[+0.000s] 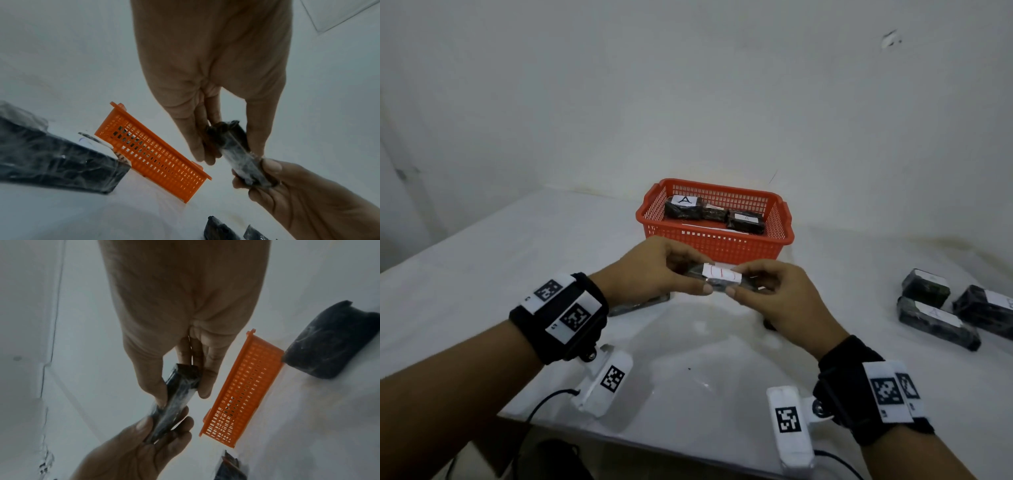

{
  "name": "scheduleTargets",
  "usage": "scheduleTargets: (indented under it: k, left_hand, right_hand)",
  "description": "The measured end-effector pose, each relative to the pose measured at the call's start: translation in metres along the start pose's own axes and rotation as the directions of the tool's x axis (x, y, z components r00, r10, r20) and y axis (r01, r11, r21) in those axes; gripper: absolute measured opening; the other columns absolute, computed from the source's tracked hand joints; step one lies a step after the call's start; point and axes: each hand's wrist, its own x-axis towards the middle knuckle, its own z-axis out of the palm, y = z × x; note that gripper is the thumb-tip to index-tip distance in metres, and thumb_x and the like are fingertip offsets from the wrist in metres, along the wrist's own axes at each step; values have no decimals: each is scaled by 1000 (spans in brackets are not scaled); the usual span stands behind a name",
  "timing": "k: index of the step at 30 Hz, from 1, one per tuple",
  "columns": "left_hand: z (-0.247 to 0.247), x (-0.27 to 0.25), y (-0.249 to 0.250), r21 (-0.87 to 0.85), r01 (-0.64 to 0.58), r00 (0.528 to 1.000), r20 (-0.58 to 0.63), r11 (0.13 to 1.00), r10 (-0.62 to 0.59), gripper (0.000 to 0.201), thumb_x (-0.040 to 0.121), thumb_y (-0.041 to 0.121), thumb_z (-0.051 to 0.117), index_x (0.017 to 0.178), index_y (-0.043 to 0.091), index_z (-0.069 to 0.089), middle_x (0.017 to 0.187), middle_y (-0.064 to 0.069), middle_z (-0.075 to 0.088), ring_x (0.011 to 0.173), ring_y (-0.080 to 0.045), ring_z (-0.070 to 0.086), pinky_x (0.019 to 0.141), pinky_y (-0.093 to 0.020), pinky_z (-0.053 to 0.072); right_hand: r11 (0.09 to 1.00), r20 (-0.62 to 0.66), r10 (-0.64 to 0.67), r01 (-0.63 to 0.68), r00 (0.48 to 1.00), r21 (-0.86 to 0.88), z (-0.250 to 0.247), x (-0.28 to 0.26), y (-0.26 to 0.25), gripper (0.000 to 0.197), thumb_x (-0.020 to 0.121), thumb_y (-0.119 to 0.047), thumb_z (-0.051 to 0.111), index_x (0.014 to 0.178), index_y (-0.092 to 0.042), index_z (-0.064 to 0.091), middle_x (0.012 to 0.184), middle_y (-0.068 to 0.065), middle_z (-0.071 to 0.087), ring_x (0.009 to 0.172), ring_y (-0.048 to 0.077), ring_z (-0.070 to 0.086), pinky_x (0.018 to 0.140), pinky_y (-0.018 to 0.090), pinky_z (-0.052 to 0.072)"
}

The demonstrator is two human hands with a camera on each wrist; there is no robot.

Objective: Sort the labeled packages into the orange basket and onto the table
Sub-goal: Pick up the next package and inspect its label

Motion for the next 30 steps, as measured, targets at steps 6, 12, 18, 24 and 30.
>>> scheduleTargets:
  k: [6, 12, 18, 24, 30]
  left_hand:
    - [5, 0, -2, -124, -50, 997, -65, 991, 42, 33, 83, 14, 85, 115, 12, 78, 109, -5, 80, 104, -25, 76, 102, -46, 57]
    - [9, -2, 1, -162, -53, 996, -73, 985, 42, 35, 83, 12, 84, 117, 13, 77, 111, -2, 80, 105, -20, 76, 102, -43, 58]
    - [13, -1, -3, -166, -36, 992, -122, 985, 16, 32, 81, 15, 87, 112, 17, 80, 106, -9, 80, 101, -32, 76, 96, -71, 51]
    - [16, 0, 2, -190, -32, 996, -91, 981, 14, 38, 81, 15, 87, 117, 16, 78, 111, 0, 80, 105, -19, 76, 103, -48, 57]
    - [19, 2, -4, -160, -56, 992, -120, 985, 37, 41, 79, 5, 87, 118, 12, 77, 108, 1, 81, 101, -15, 77, 89, -28, 61]
  right_hand:
    - [986, 17, 1, -3, 1000, 165, -4, 3, 0, 30, 83, -15, 87, 111, -12, 77, 105, 0, 81, 100, 17, 78, 96, 34, 61]
    - [973, -31, -21, 28, 999, 229, -5, 6, 0, 26, 83, -6, 85, 107, -5, 77, 100, 8, 82, 92, 24, 79, 88, 34, 64]
    - [956, 4, 13, -13, 1000, 292, -3, 5, -1, 26, 83, 1, 83, 108, -1, 75, 103, 12, 80, 93, 26, 79, 76, 30, 65]
    - [958, 17, -4, -1, 1000, 286, -2, 4, -3, 33, 82, -6, 85, 113, -4, 75, 106, 8, 80, 96, 21, 78, 73, 27, 64]
    - [951, 12, 40, -42, 999, 305, 0, 0, 1, 41, 78, -5, 88, 116, -7, 75, 109, 6, 79, 99, 21, 77, 72, 29, 64]
